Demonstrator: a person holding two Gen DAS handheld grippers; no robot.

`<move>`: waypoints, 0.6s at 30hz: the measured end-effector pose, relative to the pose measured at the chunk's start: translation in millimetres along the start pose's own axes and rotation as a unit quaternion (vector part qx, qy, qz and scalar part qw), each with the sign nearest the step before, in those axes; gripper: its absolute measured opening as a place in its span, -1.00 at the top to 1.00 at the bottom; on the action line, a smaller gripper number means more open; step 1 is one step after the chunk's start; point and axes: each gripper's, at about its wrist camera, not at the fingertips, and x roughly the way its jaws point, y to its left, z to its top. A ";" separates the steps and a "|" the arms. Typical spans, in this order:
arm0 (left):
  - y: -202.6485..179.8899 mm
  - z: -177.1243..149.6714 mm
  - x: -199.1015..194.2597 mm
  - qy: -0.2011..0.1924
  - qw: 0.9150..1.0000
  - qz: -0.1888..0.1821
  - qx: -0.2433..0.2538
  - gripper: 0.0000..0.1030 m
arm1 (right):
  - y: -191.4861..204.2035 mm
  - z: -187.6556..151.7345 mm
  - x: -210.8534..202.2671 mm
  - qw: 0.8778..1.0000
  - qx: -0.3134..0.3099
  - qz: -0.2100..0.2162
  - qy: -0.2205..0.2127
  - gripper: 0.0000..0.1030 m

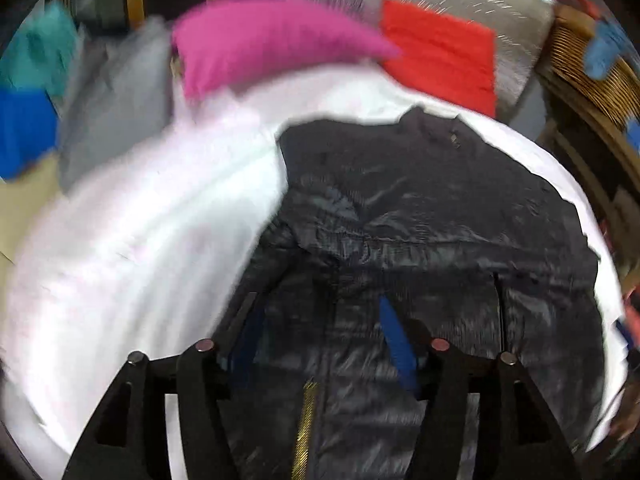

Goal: Fold large clothes
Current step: 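Open both grippers and lift them away from the folded jacket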

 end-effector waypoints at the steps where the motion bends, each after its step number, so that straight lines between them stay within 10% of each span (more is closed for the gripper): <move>1: -3.6 -3.1 -18.2 -0.023 1.000 0.012 0.013 -0.32 | 1.1 -2.7 -8.9 1.000 -0.008 0.001 -0.006 -0.29; 9: -21.0 -35.0 -142.5 -0.163 0.984 0.048 0.054 -0.69 | 40.2 -38.9 -79.6 0.994 -0.098 0.013 -0.051 -0.29; 18: -25.1 -54.1 -205.5 -0.210 0.974 0.049 0.063 -0.75 | 73.6 -65.8 -140.7 0.983 -0.160 0.022 -0.088 -0.29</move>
